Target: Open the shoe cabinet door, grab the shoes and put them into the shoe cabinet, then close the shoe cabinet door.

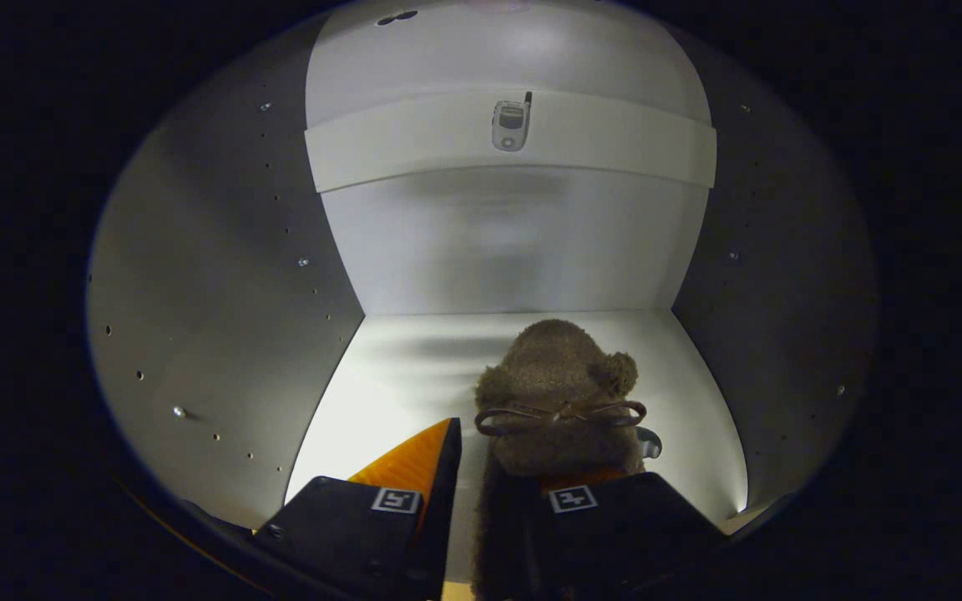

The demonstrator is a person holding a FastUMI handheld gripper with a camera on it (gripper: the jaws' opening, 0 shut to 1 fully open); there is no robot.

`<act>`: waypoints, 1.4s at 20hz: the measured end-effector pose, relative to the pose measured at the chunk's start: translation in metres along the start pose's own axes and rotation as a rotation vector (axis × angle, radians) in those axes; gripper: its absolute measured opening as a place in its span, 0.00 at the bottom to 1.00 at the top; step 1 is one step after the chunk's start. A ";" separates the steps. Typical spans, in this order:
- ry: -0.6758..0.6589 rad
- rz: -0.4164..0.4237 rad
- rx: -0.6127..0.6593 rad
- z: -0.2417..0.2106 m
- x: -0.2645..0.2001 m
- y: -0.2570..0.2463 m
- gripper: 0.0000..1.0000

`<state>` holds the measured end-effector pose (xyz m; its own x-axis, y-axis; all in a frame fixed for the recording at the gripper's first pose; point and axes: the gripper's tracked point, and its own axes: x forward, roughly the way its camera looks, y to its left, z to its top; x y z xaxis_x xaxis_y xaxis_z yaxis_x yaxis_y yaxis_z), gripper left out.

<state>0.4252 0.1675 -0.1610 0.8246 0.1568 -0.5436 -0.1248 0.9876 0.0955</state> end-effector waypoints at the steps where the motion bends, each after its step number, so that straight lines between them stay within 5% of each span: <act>1: -0.007 0.001 0.004 0.000 -0.003 0.001 0.46; 7: -0.056 0.007 -0.010 0.003 -0.030 0.009 0.99; 14: -0.204 0.033 0.023 0.012 -0.089 0.008 1.00; 23: -0.443 0.033 -0.062 -0.002 -0.233 0.015 0.99; 28: -0.525 0.133 -0.057 -0.028 -0.317 0.043 0.99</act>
<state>0.1436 0.1610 -0.0078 0.9625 0.2685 -0.0388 -0.2647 0.9609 0.0814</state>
